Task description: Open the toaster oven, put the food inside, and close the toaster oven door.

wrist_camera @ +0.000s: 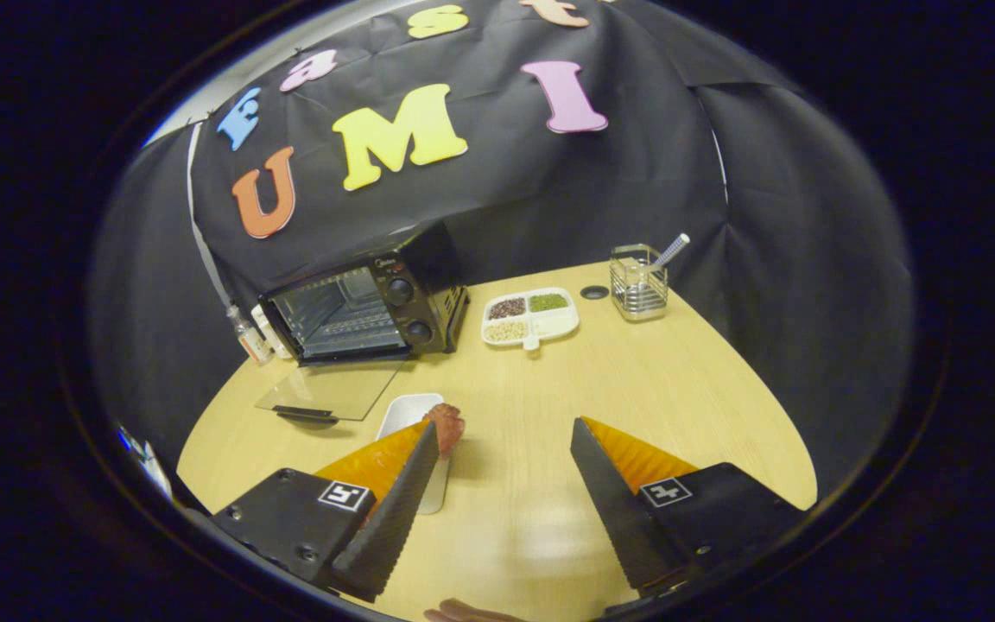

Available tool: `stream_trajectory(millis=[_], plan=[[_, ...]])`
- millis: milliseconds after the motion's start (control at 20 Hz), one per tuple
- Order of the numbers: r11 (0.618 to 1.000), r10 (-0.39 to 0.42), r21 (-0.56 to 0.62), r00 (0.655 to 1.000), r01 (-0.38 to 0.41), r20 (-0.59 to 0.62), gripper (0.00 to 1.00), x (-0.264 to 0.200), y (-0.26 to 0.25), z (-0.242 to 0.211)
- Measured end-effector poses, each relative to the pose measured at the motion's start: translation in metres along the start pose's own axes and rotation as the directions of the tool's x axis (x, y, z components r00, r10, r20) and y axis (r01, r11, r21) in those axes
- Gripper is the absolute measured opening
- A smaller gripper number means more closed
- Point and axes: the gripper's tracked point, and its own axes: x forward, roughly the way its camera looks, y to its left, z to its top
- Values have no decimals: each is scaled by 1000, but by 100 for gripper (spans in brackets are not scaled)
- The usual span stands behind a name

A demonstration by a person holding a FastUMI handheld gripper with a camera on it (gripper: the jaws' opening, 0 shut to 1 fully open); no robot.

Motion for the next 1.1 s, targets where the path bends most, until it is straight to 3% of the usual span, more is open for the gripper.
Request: stream_trajectory(millis=[200, 350, 600, 700, 900, 950, 1100], plan=[[987, 140, 88, 988, -134, -68, 95, 24, 3, -6], [957, 268, 141, 957, -252, -108, 91, 34, 26, -12], [917, 388, 175, 905, -359, -175, 79, 51, 53, -26], [914, 393, 190, 900, -360, -190, 64, 57, 53, -31], [903, 407, 231, 895, -363, -184, 19, 48, 61, -33], [909, 397, 213, 900, -358, -180, 13, 43, 62, -33], [939, 339, 123, 928, -322, -157, 11, 26, 70, -36]])
